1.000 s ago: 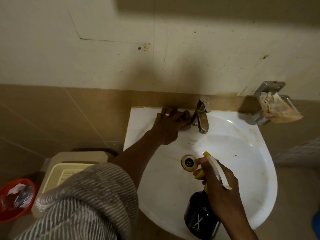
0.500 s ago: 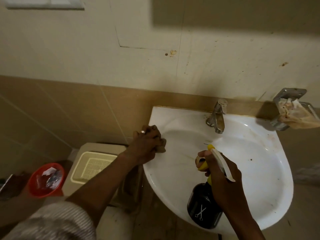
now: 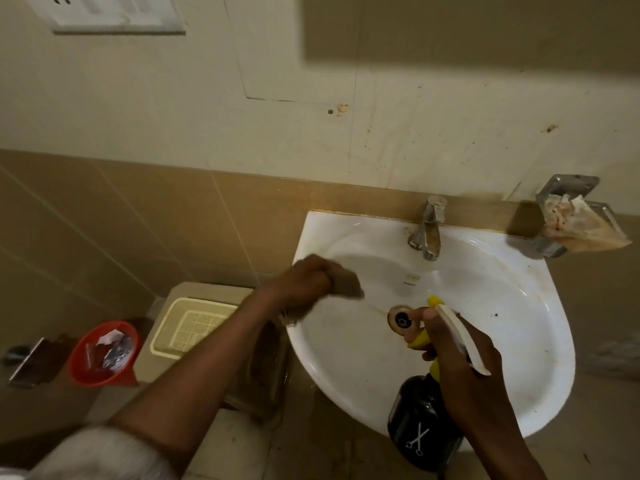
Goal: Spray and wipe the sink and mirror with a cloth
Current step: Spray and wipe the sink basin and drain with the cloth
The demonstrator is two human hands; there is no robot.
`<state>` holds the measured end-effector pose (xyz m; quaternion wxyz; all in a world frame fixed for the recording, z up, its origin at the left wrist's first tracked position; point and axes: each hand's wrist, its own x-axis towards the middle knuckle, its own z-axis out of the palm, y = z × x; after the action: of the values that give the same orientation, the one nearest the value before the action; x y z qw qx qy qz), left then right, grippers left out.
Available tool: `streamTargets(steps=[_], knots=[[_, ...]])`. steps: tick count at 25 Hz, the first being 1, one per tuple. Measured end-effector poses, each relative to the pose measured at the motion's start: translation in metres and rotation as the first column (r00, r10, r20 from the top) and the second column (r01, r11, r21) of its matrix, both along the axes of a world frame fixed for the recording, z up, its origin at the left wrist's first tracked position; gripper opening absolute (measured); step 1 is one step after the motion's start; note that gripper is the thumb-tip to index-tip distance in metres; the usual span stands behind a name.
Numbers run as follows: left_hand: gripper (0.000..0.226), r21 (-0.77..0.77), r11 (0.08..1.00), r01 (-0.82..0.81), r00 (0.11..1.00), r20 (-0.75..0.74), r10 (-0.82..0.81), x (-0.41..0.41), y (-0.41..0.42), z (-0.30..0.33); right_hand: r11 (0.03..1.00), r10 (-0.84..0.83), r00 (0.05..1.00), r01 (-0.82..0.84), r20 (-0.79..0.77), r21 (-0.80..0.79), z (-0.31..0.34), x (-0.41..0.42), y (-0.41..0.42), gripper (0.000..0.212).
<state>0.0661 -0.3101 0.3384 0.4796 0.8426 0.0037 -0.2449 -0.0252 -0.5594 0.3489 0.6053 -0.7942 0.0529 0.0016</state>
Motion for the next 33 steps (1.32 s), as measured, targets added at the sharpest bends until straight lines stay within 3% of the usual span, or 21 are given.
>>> streamTargets(steps=[4, 6, 9, 12, 16, 19, 23, 26, 29, 31, 33], knots=[[0.041, 0.133, 0.978, -0.163, 0.938, 0.328, 0.112, 0.089, 0.020, -0.017, 0.998, -0.037, 0.998, 0.040, 0.060, -0.050, -0.004, 0.018, -0.011, 0.050], [0.037, 0.291, 0.933, -0.213, 0.912, 0.403, 0.082, 0.121, 0.024, -0.042, 0.999, -0.019, 0.999, 0.020, 0.048, -0.027, -0.003, 0.034, -0.005, 0.047], [0.043, 0.406, 0.874, -0.267, 0.870, 0.491, 0.038, 0.134, 0.019, -0.072, 0.999, 0.041, 0.996, -0.039, 0.079, -0.019, -0.003, 0.051, 0.006, 0.036], [0.040, 0.523, 0.819, -0.236, 0.856, 0.511, -0.079, 0.127, 0.025, -0.084, 0.999, 0.047, 0.993, -0.045, 0.107, -0.021, -0.010, 0.053, 0.012, 0.029], [0.035, 0.519, 0.843, -0.146, 0.865, 0.480, -0.145, 0.081, 0.040, -0.075, 0.999, 0.038, 0.997, -0.039, 0.074, 0.016, -0.019, 0.046, 0.019, 0.035], [0.041, 0.547, 0.834, -0.070, 0.823, 0.505, -0.262, 0.014, 0.041, -0.073, 0.998, 0.062, 0.996, -0.063, 0.062, 0.030, -0.016, 0.036, 0.029, 0.034], [0.034, 0.594, 0.804, -0.036, 0.843, 0.450, -0.294, -0.064, 0.025, -0.073, 0.995, 0.094, 0.993, -0.096, 0.073, 0.028, -0.006, 0.023, 0.031, 0.036], [0.034, 0.633, 0.774, -0.009, 0.907, 0.332, -0.260, -0.114, -0.017, -0.058, 0.996, 0.082, 0.994, -0.083, 0.079, 0.019, 0.000, 0.009, 0.020, 0.038], [0.019, 0.672, 0.740, -0.030, 0.919, 0.310, -0.245, -0.149, -0.078, -0.038, 0.999, 0.037, 0.997, -0.037, 0.063, -0.001, 0.009, -0.005, -0.007, 0.035], [0.026, 0.645, 0.764, 0.032, 0.976, 0.143, -0.162, -0.164, -0.125, -0.016, 1.000, -0.008, 0.996, 0.010, 0.085, -0.025, 0.013, -0.012, -0.027, 0.038], [0.047, 0.569, 0.803, 0.176, 0.984, -0.090, -0.152, -0.164, -0.161, -0.007, 0.998, -0.048, 0.995, 0.051, 0.085, -0.024, 0.017, -0.016, -0.042, 0.041]])
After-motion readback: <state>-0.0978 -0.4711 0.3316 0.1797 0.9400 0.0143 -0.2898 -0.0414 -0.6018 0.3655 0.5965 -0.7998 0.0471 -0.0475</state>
